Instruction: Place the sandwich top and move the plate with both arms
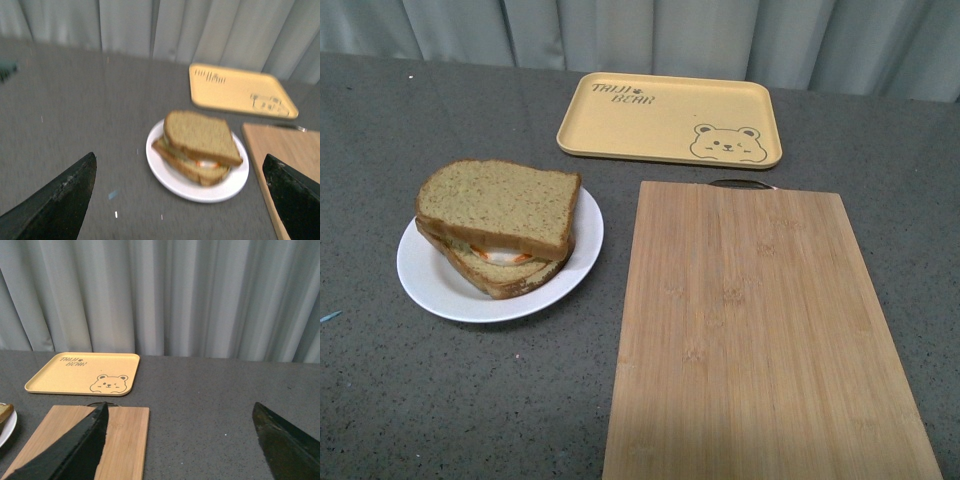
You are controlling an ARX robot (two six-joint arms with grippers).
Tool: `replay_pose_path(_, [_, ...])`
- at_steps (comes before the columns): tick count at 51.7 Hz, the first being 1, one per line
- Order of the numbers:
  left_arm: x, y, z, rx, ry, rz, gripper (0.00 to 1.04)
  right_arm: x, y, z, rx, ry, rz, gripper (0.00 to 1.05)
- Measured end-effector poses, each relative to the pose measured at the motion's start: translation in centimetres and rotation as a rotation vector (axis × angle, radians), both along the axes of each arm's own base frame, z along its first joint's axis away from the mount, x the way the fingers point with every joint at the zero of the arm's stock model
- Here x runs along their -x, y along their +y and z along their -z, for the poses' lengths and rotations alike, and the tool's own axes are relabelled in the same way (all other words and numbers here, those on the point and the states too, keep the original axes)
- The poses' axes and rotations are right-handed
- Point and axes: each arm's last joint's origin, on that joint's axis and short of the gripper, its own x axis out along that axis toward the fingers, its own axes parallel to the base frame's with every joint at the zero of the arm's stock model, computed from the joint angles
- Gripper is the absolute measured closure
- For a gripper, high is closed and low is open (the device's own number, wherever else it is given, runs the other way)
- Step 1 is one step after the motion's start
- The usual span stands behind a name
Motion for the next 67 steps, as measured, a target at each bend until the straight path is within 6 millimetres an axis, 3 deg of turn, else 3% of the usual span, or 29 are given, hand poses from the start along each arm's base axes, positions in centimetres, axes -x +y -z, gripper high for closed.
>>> replay_pose_path(9, [-2.6,0.0,1.0,0.158,0.178,-0.001,0.07,0.0,0.0,0.0,0.001,0.000,0.000,0.09])
replay_pose_path(17, [-6.2,-0.3,1.6,0.344,0.302,0.011,0.07,0.0,0.0,0.0,0.001,0.000,0.000,0.09])
replay_pose_path(32, [-13.6,0.1,7.0,0.626,0.666,-0.038,0.07,0.0,0.0,0.0,0.001,0.000,0.000,0.09])
replay_pose_path(61, [-17.4,-0.6,11.3,0.785,0.830,-0.137,0.07,0.0,0.0,0.0,0.001,0.000,0.000,0.09])
replay_pose_path(67, [-18.5,-0.4,11.7,0.805,0.835,-0.164,0.26,0.0,0.0,0.0,0.001,0.000,0.000,0.09])
